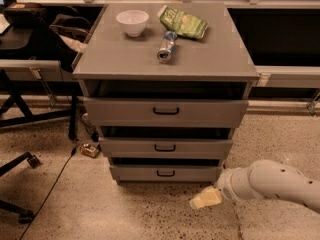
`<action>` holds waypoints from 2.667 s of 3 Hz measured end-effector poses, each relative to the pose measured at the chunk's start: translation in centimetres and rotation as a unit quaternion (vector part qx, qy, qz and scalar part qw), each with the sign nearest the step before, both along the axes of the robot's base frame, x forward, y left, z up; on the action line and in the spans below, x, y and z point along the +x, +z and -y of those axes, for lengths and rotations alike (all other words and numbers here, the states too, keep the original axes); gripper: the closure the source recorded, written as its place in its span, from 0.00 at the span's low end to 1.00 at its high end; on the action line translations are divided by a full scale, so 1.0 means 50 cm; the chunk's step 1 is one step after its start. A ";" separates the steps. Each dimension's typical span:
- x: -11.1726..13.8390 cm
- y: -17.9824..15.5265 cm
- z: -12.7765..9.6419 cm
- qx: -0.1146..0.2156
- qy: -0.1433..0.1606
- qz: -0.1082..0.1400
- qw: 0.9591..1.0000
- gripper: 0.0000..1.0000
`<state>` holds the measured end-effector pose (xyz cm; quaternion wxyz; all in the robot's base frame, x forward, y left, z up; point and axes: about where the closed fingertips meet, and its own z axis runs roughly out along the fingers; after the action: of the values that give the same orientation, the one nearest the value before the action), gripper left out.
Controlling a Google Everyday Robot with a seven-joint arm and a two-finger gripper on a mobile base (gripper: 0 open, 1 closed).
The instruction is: Open bottom drawer
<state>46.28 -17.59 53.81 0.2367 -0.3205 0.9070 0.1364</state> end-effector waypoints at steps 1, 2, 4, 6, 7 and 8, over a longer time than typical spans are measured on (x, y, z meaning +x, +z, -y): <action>0.012 -0.094 0.002 0.029 -0.013 -0.008 0.999 0.00; 0.025 -0.160 -0.001 0.080 0.012 -0.029 0.996 0.00; 0.054 -0.212 -0.004 0.148 0.087 -0.053 0.984 0.00; 0.056 -0.239 -0.015 0.140 0.065 -0.052 0.987 0.00; 0.077 -0.278 -0.023 0.133 0.036 -0.039 0.990 0.00; 0.111 -0.308 -0.025 0.110 0.002 -0.004 0.994 0.00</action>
Offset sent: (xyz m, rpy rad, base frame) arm 0.0161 -0.0031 -0.1155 0.2763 0.1321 0.1200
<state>51.81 -16.36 38.42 0.2666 -0.2939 0.8869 0.2366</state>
